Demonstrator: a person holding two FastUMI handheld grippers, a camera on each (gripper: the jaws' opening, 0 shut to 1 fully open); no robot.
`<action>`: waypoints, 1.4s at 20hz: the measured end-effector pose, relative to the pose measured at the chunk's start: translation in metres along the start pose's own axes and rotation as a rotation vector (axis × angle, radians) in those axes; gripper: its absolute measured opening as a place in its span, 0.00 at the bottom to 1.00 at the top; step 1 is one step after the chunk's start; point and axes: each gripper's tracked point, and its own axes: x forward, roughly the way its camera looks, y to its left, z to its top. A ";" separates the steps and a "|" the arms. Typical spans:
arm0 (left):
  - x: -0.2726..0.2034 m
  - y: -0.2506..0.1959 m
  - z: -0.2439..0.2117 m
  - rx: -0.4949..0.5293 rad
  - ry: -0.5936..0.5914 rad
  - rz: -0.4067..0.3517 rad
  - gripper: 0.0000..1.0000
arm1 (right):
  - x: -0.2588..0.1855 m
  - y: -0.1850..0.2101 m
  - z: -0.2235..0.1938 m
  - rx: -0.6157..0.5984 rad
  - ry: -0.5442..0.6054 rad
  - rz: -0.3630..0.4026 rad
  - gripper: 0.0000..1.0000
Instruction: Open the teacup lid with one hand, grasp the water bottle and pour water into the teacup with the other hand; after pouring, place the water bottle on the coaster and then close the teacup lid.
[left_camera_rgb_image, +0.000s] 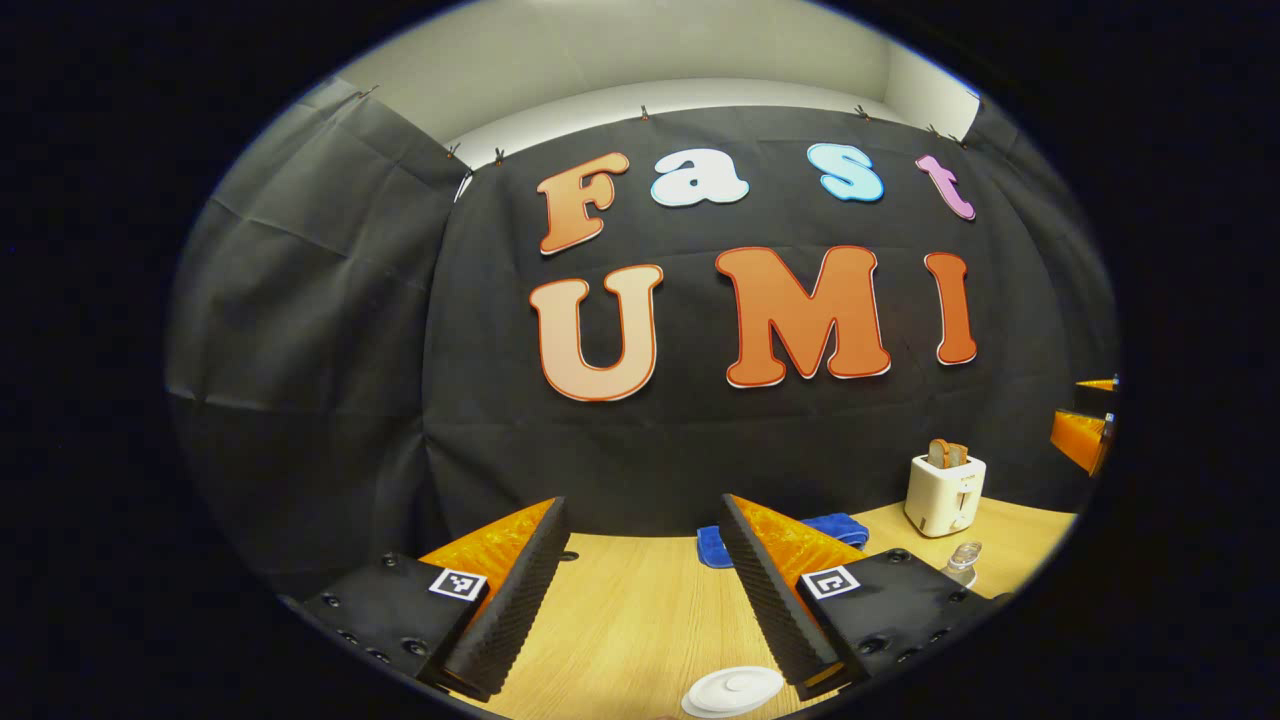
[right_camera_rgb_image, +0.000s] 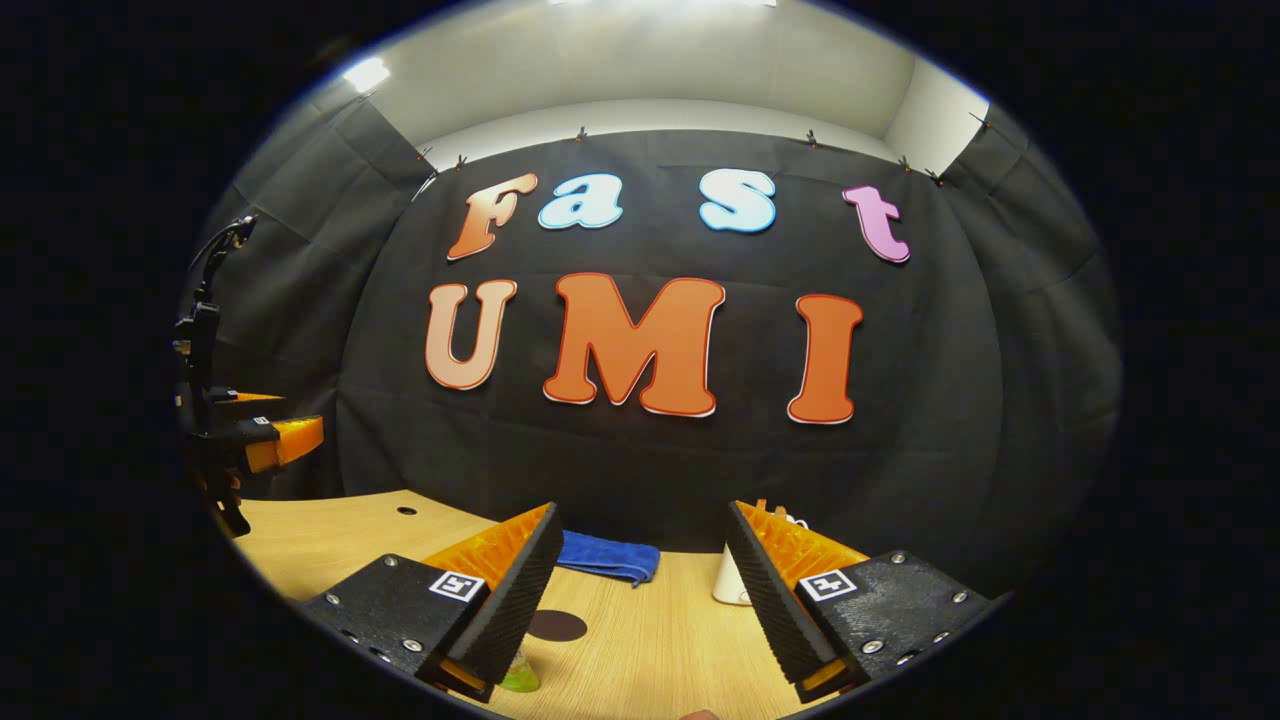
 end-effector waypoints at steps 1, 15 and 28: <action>0.000 -0.002 -0.006 -0.009 0.011 -0.012 0.96 | 0.000 0.004 -0.007 0.004 0.012 0.015 0.99; -0.007 -0.032 -0.127 -0.028 0.234 -0.161 0.96 | -0.020 0.051 -0.102 0.047 0.193 0.197 0.99; -0.021 -0.078 -0.214 0.046 0.394 -0.304 0.91 | -0.029 0.092 -0.142 0.015 0.263 0.313 0.99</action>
